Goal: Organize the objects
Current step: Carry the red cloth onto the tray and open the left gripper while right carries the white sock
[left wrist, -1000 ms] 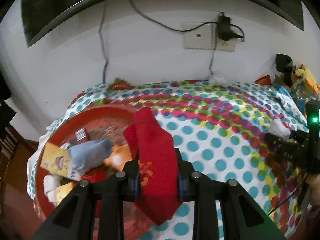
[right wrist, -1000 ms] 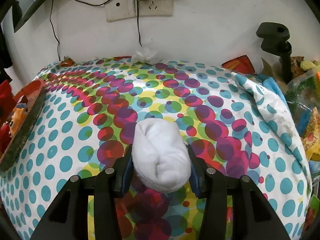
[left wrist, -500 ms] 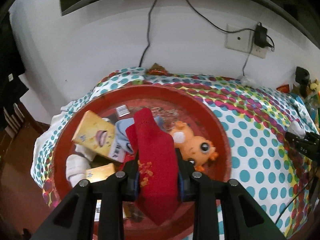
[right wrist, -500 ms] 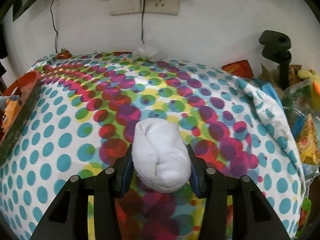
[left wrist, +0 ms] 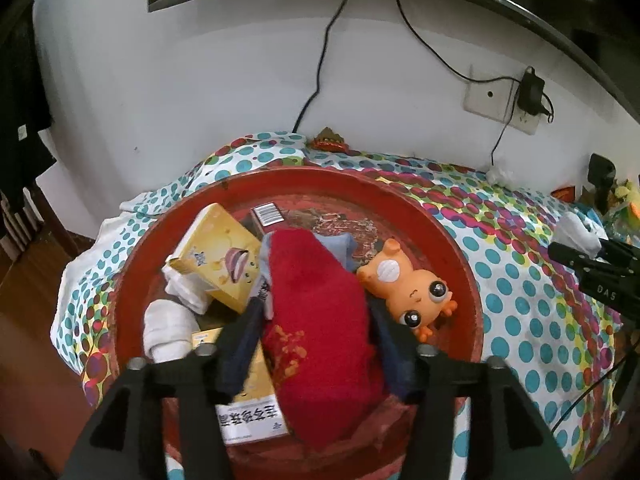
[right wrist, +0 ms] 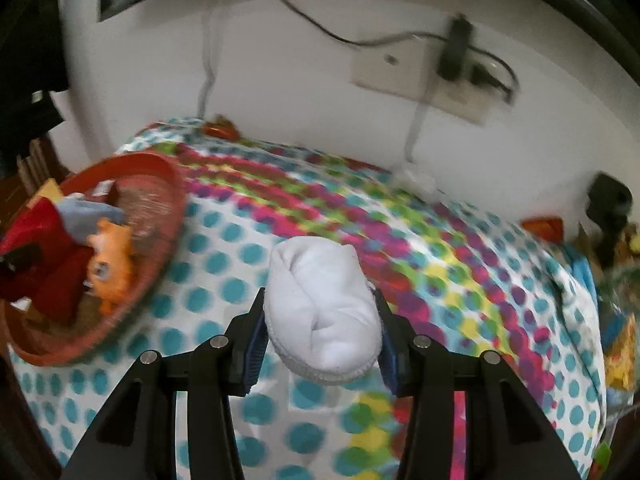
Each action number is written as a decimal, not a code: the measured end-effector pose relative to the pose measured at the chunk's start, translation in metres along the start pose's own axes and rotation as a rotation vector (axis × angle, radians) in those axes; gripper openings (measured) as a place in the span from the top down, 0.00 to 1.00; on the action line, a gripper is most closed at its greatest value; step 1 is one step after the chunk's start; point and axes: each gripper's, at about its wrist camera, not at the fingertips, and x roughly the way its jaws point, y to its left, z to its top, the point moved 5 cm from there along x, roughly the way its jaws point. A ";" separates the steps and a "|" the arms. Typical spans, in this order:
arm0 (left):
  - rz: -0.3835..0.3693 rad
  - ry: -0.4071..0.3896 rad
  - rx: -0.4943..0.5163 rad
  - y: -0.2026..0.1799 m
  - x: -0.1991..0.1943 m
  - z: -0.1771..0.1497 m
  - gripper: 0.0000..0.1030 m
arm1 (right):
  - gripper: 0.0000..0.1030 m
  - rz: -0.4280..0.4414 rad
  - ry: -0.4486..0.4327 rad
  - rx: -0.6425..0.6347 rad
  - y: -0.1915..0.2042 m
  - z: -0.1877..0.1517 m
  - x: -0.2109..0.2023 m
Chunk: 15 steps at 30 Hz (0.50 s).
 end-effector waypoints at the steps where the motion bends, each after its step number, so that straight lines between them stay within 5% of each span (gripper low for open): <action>1: -0.002 -0.004 -0.005 0.003 -0.002 0.000 0.36 | 0.56 0.014 -0.003 -0.008 0.009 0.003 -0.002; 6: 0.002 0.002 -0.041 0.024 -0.013 -0.001 0.23 | 0.56 0.099 -0.018 -0.062 0.060 0.020 -0.009; 15: 0.101 0.015 -0.048 0.062 -0.030 -0.011 0.22 | 0.56 0.229 -0.022 -0.148 0.152 0.047 -0.002</action>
